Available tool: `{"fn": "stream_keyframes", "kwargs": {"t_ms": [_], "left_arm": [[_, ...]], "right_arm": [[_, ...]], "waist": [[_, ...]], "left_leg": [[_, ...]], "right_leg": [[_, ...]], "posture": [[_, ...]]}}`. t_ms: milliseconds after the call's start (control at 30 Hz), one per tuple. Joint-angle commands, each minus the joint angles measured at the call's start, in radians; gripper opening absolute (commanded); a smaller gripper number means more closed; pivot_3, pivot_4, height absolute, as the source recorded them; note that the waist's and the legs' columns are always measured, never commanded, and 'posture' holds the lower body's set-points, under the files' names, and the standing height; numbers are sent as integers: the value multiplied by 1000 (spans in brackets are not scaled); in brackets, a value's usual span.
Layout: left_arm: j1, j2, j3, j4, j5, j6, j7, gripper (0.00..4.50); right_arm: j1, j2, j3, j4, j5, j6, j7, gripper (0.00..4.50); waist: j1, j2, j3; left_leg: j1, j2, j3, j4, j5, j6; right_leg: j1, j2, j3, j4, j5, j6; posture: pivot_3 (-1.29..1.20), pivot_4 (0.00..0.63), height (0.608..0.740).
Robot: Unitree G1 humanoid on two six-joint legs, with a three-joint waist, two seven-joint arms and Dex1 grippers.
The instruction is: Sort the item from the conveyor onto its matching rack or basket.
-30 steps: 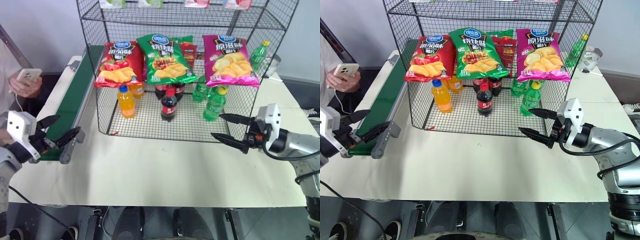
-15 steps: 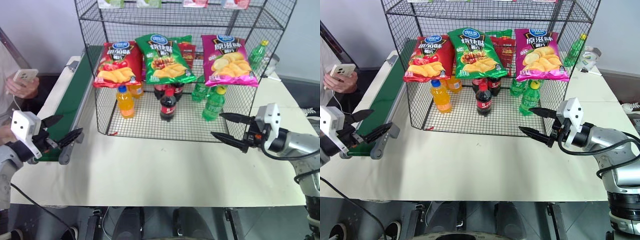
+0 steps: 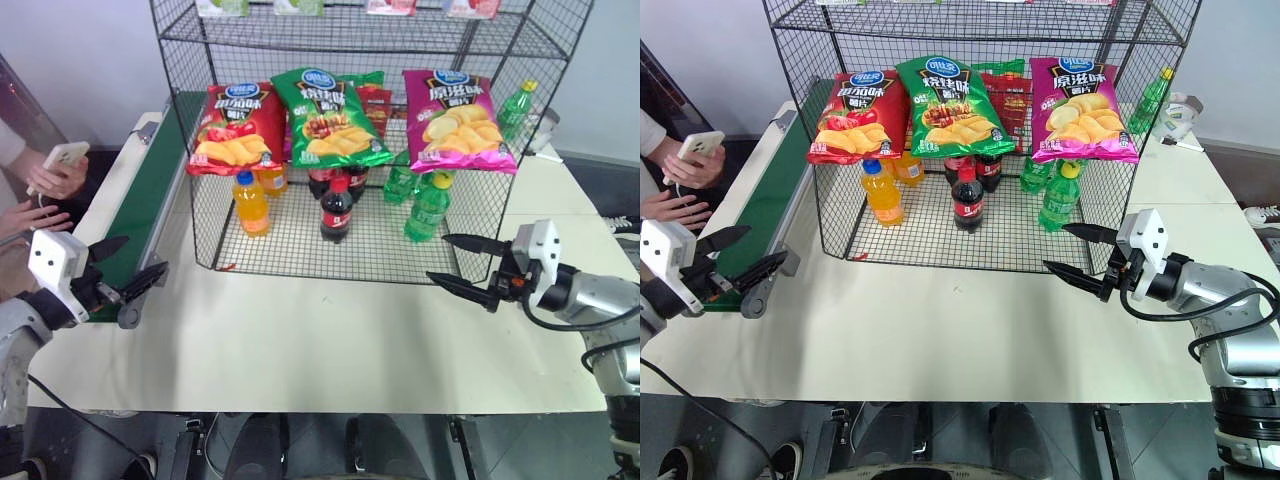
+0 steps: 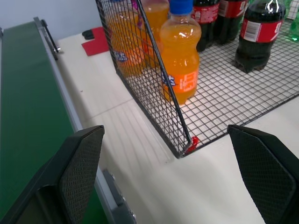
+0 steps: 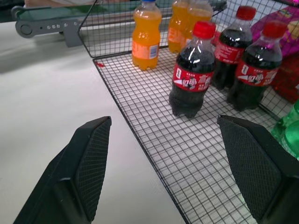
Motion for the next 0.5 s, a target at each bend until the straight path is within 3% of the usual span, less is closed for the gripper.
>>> {"fn": "stream_keyframes", "kwargs": {"t_ms": [33,500], "left_arm": [[-4,3,20,-15,-1,-24,6,4500],[26,-5,19,-25,2,-40,13,4500]], "right_arm": [[-7,-4,-13,13,-4,-38,18,3784],[-17,4,3,84,-27,-106,49,3784]], "waist": [[0,0,0],[0,0,0]], "left_leg": [[0,0,0,0,0,0],[0,0,0,1,0,0]], "right_leg": [[0,0,0,0,0,0],[0,0,0,1,0,0]], "posture": [[0,150,739],[0,150,739]]}}
